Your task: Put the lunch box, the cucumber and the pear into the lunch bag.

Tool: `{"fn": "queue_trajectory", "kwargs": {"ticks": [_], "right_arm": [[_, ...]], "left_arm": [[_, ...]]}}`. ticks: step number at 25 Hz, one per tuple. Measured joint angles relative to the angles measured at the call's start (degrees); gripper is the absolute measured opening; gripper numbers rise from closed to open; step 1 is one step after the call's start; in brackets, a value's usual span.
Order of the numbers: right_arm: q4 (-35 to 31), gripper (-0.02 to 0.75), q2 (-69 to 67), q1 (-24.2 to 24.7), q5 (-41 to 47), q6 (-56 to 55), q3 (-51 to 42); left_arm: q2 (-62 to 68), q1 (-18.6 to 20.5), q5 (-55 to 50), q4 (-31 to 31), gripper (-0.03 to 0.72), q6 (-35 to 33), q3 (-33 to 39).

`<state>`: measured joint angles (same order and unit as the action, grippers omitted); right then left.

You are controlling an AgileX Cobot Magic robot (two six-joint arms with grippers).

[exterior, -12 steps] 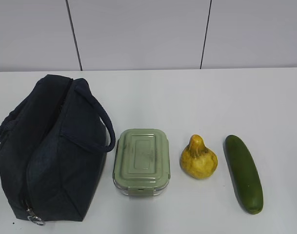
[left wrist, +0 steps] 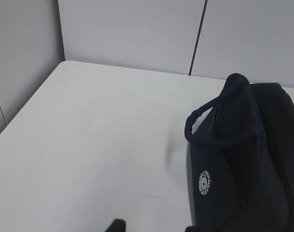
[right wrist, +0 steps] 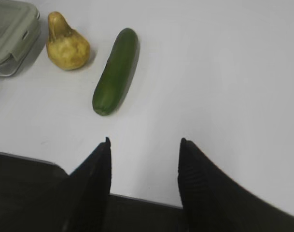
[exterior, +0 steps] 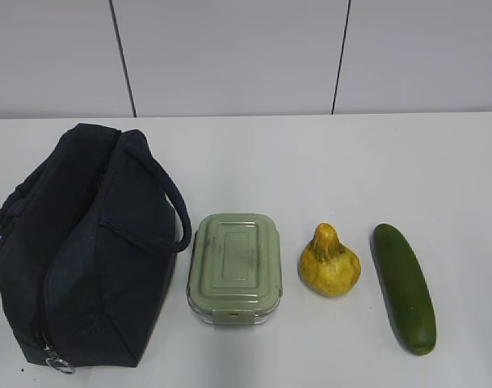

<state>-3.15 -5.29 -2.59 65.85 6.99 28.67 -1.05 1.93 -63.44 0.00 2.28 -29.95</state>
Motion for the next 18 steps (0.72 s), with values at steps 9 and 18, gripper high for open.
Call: {"fn": "queue_trajectory", "kwargs": {"ticks": [9,18], "right_arm": [[-4.49,0.468,-19.45,0.00,-4.95,0.00,4.19],[-6.65,0.486,-43.65,0.00,-8.14,0.00,15.17]], "left_arm": [[0.00,0.00,0.00,0.00,0.238,0.00,0.00],[0.00,0.00,0.00,0.00,0.238,0.00,0.00]]}}
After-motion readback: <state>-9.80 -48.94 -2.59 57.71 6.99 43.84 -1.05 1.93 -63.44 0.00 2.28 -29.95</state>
